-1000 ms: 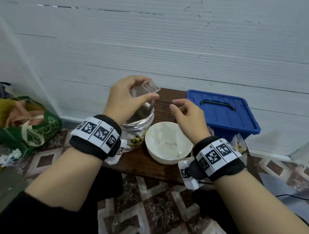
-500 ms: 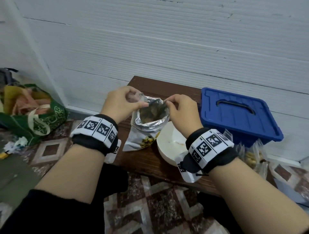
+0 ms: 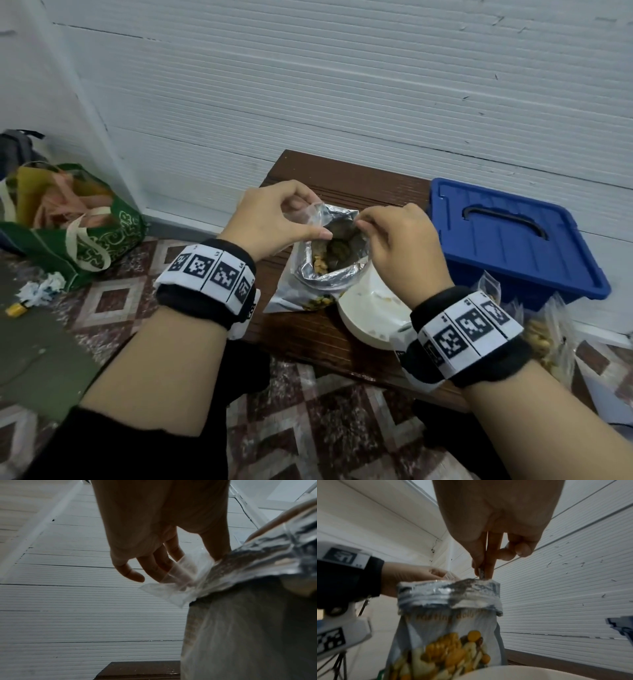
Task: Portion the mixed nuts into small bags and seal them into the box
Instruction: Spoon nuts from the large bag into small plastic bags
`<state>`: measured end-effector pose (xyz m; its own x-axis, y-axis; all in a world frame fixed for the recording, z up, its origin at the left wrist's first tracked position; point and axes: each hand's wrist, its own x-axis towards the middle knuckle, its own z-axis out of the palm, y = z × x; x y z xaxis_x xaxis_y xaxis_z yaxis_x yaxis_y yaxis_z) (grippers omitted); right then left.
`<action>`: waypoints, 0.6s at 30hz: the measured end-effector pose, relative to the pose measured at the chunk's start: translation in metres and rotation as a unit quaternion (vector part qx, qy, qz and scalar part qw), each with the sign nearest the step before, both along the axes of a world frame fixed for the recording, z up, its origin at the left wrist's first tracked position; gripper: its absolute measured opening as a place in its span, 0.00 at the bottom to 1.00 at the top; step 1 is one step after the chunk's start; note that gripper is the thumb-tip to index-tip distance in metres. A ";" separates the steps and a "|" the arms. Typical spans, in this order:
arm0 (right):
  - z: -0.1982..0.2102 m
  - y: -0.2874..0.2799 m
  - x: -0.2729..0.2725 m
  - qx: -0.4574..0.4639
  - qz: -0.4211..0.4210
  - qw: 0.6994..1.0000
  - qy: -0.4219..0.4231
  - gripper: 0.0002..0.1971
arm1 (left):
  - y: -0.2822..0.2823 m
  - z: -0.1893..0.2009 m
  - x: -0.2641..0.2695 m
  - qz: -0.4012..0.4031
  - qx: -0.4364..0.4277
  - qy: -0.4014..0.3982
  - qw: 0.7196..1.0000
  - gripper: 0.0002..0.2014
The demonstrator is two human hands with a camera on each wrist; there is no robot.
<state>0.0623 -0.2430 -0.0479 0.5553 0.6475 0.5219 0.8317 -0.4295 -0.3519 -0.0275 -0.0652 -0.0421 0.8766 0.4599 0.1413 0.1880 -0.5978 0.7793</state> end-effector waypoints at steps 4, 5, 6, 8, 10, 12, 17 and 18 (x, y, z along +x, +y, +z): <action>-0.015 0.004 -0.006 -0.081 0.017 0.997 0.012 0.09 | -0.002 0.002 -0.001 -0.014 0.006 -0.006 1.000 0.23; -0.017 0.005 -0.006 -0.074 0.020 0.997 0.029 0.09 | -0.003 0.002 -0.002 -0.015 0.006 -0.007 1.000 0.23; -0.018 0.006 -0.006 -0.065 0.018 0.997 0.049 0.10 | -0.003 0.001 -0.002 -0.014 0.006 -0.009 1.000 0.24; -0.015 0.008 -0.006 -0.048 0.005 0.993 0.104 0.11 | -0.002 -0.001 -0.001 -0.010 0.012 -0.014 1.000 0.26; -0.011 0.008 -0.004 -0.014 -0.013 0.986 0.167 0.10 | -0.001 -0.003 -0.001 -0.005 0.014 -0.019 1.000 0.28; -0.008 0.007 -0.003 0.038 -0.035 0.978 0.203 0.09 | 0.000 -0.005 0.000 -0.002 0.014 -0.021 1.000 0.29; 0.000 0.006 -0.002 0.122 -0.097 0.955 0.250 0.14 | -0.003 0.000 -0.003 -0.005 0.014 -0.017 1.000 0.23; -0.001 0.006 0.000 0.133 -0.110 0.950 0.262 0.13 | -0.003 0.001 -0.004 -0.009 0.011 -0.019 1.000 0.22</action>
